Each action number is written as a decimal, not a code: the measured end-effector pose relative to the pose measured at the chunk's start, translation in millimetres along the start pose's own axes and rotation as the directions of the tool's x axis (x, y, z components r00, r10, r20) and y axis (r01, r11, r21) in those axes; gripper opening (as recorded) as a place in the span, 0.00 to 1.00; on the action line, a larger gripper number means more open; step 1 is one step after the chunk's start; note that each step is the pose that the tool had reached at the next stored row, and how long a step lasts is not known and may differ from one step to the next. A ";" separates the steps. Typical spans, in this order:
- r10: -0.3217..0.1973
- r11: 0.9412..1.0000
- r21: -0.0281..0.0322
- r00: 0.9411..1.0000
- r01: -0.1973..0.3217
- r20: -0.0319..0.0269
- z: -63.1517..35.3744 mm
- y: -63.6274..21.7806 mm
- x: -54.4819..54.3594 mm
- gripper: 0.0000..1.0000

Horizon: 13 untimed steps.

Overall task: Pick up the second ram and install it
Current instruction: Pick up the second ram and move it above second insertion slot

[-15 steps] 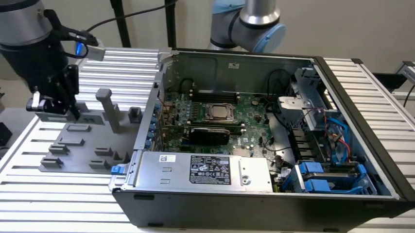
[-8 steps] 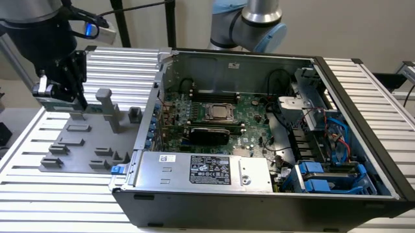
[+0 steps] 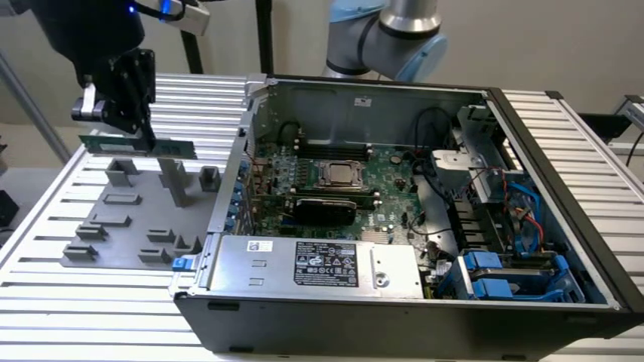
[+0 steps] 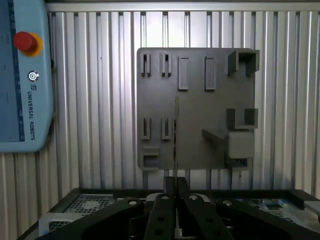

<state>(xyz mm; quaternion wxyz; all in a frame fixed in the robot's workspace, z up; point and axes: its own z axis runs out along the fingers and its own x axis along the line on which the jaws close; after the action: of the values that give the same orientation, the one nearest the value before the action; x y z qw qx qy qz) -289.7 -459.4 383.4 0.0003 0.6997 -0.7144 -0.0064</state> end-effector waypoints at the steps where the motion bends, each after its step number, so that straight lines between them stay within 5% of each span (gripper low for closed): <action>1: 0.000 1.000 0.000 1.000 0.000 0.001 -4.7 -4.8 -0.1 0.13; 13: 0.000 1.000 0.000 1.000 0.000 0.015 -20.0 -59.2 -1.4 0.13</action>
<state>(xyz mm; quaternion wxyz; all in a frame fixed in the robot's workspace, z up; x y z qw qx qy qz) -230.3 -459.4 402.8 -0.0051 0.6997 -0.7144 -0.0119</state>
